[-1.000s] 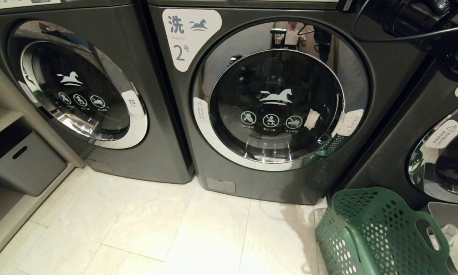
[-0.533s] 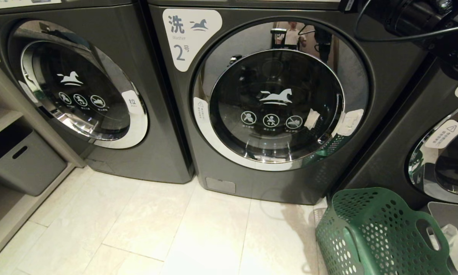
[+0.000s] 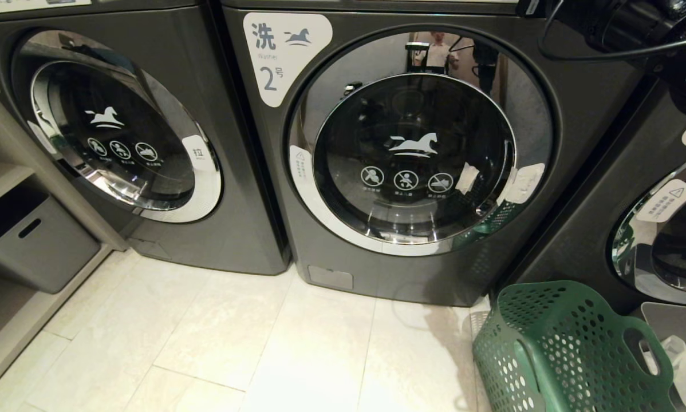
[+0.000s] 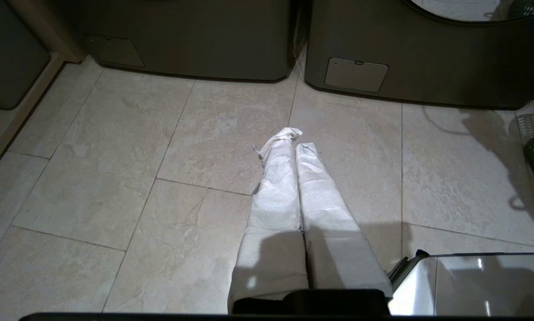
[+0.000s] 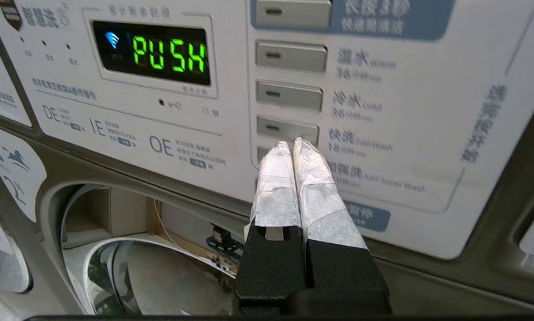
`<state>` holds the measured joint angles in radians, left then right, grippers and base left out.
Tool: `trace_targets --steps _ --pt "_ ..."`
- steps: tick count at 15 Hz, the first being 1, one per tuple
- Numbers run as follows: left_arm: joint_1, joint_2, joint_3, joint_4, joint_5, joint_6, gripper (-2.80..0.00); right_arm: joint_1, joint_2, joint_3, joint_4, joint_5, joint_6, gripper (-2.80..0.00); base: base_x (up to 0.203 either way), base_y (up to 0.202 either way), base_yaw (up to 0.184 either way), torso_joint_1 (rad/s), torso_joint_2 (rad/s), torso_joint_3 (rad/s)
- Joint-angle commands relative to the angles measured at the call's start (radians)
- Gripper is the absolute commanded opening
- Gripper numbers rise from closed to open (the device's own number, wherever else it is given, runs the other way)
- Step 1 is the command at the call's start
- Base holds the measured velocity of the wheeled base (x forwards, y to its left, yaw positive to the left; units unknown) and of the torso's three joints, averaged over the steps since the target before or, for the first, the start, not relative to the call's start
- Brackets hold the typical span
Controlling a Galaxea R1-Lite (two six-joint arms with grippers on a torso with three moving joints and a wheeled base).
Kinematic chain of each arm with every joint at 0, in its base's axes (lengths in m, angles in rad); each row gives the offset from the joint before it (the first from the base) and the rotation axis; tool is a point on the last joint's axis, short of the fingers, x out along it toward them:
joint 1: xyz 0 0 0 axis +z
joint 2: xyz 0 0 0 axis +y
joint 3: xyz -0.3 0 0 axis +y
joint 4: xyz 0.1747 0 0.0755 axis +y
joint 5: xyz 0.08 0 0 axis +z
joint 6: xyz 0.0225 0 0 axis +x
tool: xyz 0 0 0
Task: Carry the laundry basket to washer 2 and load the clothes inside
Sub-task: Press the washing machine switch
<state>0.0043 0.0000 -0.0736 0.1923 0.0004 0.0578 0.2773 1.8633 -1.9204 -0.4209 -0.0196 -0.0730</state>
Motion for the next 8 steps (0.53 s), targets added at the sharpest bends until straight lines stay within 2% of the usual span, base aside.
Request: trace_targets --steps 1,8 --pt "0.000 0.002 0.000 0.001 0.001 0.000 -2.80 0.013 -0.010 0.024 -0.001 0.004 -0.001 -2.80 0.000 0.000 0.000 0.000 0.00 0.000" --pt "0.000 0.001 0.000 0.001 0.001 0.000 -2.80 0.016 -0.004 -0.003 0.002 0.004 -0.001 -2.80 0.000 0.000 0.000 0.000 0.00 0.000"
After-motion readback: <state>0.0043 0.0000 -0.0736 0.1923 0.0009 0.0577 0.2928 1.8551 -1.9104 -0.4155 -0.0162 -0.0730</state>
